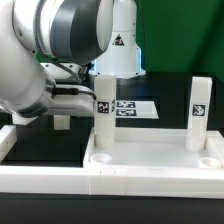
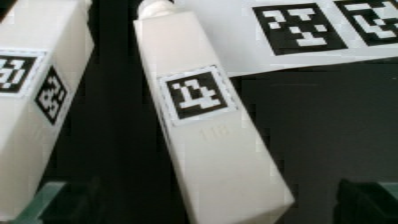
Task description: Assemble desk
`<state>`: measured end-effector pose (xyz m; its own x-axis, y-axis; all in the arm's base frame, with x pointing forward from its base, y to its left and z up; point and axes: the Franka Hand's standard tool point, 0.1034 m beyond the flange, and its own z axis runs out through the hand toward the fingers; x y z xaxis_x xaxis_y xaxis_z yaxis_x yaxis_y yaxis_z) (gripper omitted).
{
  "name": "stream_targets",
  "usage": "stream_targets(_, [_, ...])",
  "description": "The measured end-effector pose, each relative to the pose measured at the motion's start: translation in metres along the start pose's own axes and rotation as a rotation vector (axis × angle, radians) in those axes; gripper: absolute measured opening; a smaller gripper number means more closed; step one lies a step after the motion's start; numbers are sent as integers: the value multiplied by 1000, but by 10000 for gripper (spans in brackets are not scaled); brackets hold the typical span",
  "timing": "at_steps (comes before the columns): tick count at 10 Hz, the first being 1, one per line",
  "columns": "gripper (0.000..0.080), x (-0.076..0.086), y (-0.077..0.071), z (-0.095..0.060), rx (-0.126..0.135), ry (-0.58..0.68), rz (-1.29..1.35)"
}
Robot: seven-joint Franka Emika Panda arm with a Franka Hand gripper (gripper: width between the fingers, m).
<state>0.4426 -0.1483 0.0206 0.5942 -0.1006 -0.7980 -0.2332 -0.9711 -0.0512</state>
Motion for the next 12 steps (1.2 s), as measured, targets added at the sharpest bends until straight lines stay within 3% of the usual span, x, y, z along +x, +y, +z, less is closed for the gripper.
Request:
stream_targets(2, [648, 3, 1, 6, -3, 6, 1])
stream_targets(3, [539, 2, 1, 9, -2, 0, 2])
stream_targets(4, [539, 2, 1, 10, -2, 0, 2])
stream_targets(5, [370, 3, 1, 10, -2, 0, 3])
stream_targets(6, [370, 3, 1, 10, -2, -1, 3])
stream_targets(7, [294, 3, 1, 10, -2, -1, 3])
stream_targets(10, [294, 2, 7, 7, 1, 3, -25])
stream_targets(12, [294, -6, 19, -19, -27, 29, -92])
